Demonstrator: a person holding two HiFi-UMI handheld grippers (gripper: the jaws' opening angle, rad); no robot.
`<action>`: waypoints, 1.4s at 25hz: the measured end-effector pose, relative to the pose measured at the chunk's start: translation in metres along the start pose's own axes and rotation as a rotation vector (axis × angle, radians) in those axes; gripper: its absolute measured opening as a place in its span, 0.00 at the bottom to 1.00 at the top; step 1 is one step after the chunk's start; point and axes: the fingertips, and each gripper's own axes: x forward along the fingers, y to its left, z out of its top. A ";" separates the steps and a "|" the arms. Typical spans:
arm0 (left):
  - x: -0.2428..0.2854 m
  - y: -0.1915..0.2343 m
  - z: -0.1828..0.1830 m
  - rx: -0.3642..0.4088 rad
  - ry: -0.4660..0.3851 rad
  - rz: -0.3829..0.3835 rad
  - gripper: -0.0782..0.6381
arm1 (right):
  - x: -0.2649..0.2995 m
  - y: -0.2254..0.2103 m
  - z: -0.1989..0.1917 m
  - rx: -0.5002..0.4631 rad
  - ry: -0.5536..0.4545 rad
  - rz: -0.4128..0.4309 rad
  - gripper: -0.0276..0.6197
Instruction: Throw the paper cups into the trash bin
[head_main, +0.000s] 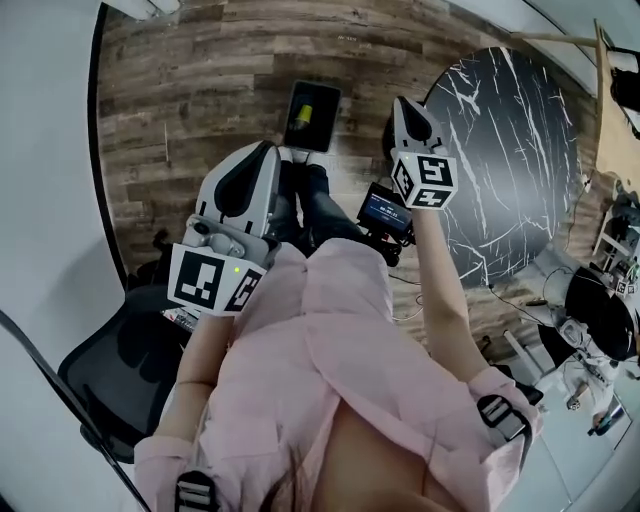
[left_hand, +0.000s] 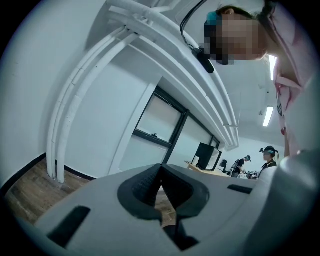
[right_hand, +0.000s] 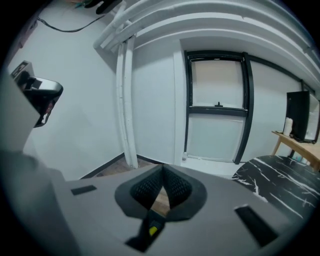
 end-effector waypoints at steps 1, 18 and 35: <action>0.000 -0.002 0.003 0.003 -0.005 -0.004 0.13 | -0.004 -0.004 0.004 -0.002 -0.010 -0.011 0.09; 0.004 -0.002 0.024 0.042 -0.040 0.007 0.13 | -0.046 -0.028 0.038 0.005 -0.084 -0.098 0.09; 0.008 -0.016 0.031 0.082 -0.067 -0.016 0.13 | -0.070 0.054 0.076 0.037 -0.146 0.062 0.09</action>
